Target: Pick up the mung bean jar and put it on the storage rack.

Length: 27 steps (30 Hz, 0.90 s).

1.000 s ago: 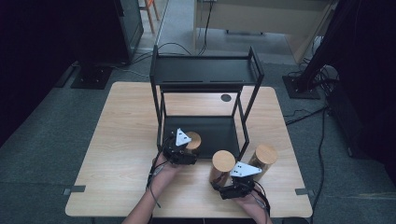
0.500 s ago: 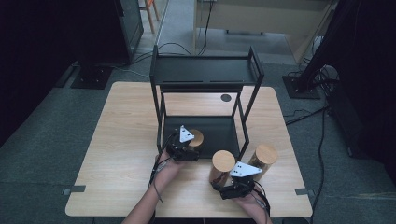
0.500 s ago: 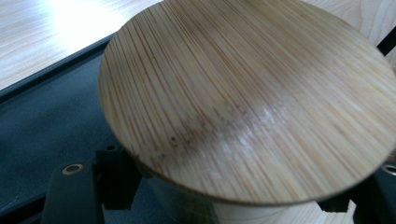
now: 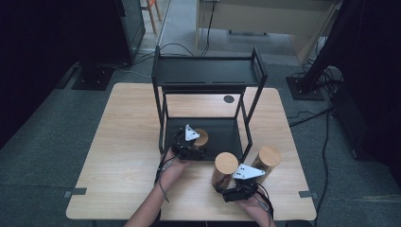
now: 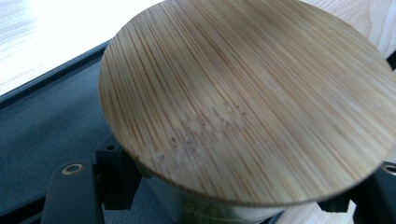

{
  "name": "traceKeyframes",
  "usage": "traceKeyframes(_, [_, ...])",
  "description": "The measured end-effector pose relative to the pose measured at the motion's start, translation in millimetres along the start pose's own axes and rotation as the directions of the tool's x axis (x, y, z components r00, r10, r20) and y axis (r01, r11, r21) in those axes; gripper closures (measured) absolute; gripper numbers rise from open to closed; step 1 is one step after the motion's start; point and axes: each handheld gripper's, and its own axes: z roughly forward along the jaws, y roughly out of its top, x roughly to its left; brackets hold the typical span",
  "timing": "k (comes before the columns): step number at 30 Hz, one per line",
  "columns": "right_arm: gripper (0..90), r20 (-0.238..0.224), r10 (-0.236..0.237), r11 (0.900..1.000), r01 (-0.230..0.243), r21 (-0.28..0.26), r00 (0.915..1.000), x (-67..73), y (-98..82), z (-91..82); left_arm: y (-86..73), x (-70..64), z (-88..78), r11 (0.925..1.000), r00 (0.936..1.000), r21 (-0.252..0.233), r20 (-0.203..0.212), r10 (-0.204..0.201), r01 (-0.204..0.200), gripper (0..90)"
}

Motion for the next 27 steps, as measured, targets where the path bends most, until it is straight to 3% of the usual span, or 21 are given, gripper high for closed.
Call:
traceKeyframes(11, [11.8,-0.003,-0.001,1.000,0.001,0.001,1.0000,0.2,0.0,0.0,4.0,4.3,8.2,0.9994,0.9996,-0.024,0.009,-0.025,0.026,25.4])
traceKeyframes(27, [11.7,-0.004,0.001,1.000,-0.001,0.001,1.0000,0.2,-0.1,-0.2,10.7,11.9,21.1,0.9997,0.9995,-0.002,-0.022,-0.023,0.023,25.5])
